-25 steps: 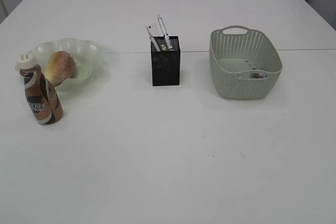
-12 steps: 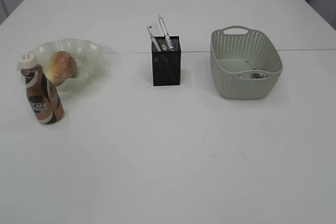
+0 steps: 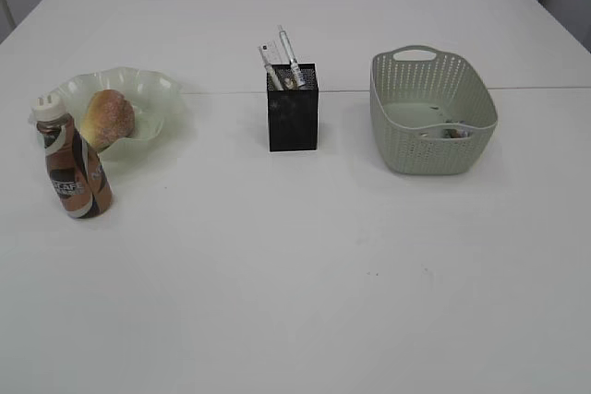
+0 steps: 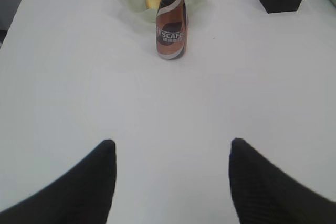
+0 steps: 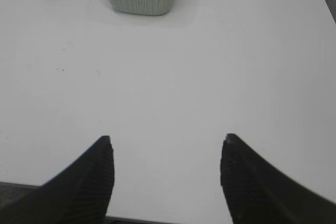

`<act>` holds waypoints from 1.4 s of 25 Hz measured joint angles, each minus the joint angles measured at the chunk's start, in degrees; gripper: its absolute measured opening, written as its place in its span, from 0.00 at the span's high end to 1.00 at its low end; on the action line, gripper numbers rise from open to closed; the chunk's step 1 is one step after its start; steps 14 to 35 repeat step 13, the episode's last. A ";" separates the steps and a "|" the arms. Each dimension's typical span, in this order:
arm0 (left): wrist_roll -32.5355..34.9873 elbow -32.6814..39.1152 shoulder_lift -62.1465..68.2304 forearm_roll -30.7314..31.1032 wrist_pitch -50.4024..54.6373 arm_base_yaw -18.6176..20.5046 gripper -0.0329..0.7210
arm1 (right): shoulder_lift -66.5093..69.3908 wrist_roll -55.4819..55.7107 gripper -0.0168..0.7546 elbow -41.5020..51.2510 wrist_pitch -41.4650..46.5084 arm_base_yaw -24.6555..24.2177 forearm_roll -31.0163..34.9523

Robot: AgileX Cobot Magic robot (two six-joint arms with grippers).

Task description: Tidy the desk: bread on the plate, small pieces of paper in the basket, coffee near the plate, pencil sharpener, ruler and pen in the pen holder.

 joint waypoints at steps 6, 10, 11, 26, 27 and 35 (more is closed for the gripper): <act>0.00 0.00 0.00 0.10 0.00 0.10 0.31 | 0.00 0.00 0.37 0.00 0.00 0.00 0.00; 0.00 0.00 0.00 0.10 0.00 0.10 0.31 | 0.00 0.00 0.37 0.00 0.00 0.00 0.00; 0.00 0.00 0.00 0.10 0.00 0.10 0.31 | 0.00 0.00 0.37 0.00 0.00 0.00 0.00; 0.00 0.00 0.00 0.10 0.00 0.10 0.31 | 0.00 0.00 0.37 0.00 0.00 0.00 0.00; 0.00 0.00 0.00 0.10 0.00 0.10 0.31 | 0.00 0.00 0.37 0.00 0.00 0.00 0.00; 0.00 0.00 0.00 0.10 0.00 0.10 0.31 | 0.00 0.00 0.37 0.00 0.00 0.00 0.00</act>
